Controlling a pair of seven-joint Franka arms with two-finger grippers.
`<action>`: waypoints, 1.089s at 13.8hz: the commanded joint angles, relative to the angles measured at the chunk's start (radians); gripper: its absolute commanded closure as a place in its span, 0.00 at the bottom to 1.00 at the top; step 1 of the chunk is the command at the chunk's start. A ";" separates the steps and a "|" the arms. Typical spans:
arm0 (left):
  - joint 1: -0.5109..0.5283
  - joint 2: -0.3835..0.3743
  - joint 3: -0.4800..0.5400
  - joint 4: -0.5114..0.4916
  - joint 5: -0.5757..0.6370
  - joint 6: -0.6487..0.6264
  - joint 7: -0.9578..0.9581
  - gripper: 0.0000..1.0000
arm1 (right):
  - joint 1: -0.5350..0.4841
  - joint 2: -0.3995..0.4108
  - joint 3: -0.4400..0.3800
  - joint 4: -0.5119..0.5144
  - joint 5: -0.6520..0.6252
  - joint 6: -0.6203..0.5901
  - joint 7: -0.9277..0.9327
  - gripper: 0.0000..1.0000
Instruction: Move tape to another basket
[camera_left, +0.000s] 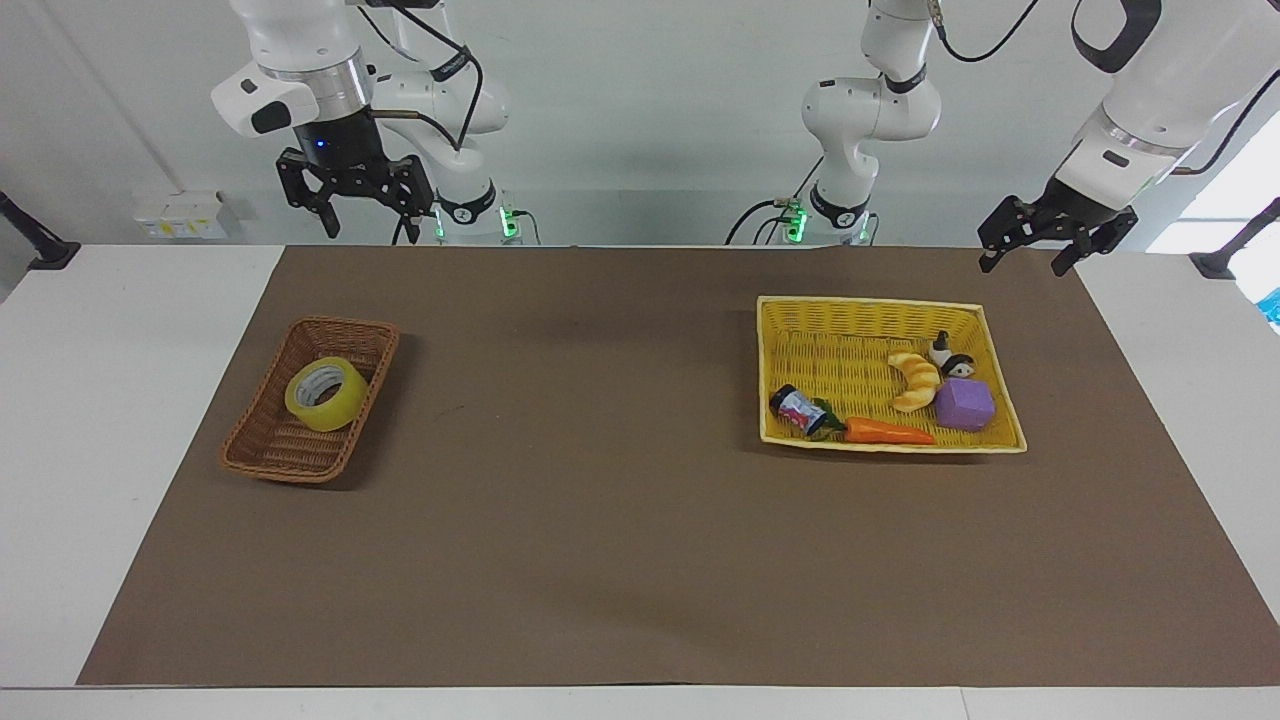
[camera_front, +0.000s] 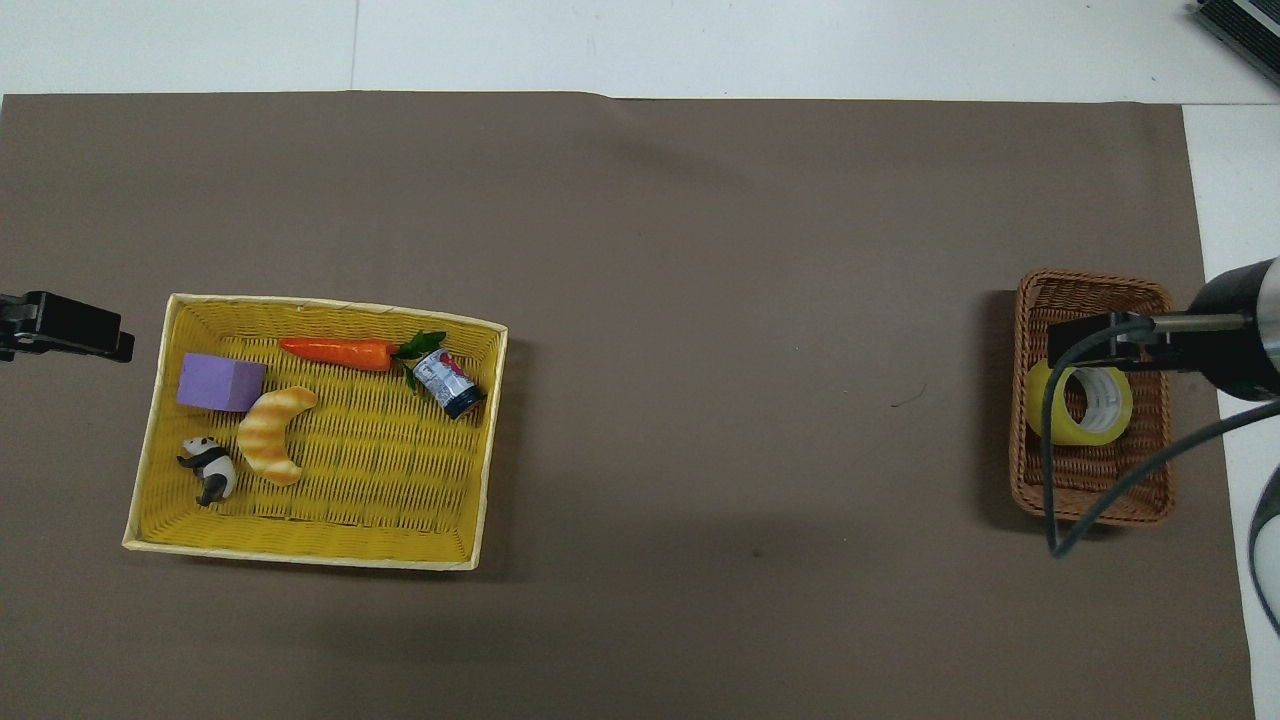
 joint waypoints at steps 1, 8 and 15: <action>-0.023 -0.001 0.017 0.017 0.019 -0.019 -0.012 0.00 | -0.018 0.036 0.002 0.059 0.020 -0.044 0.004 0.00; -0.023 -0.001 0.017 0.017 0.019 -0.019 -0.012 0.00 | -0.024 0.012 -0.005 0.017 0.037 -0.019 -0.027 0.00; -0.023 -0.001 0.017 0.017 0.018 -0.019 -0.012 0.00 | -0.050 -0.008 -0.012 -0.021 0.094 -0.018 -0.013 0.00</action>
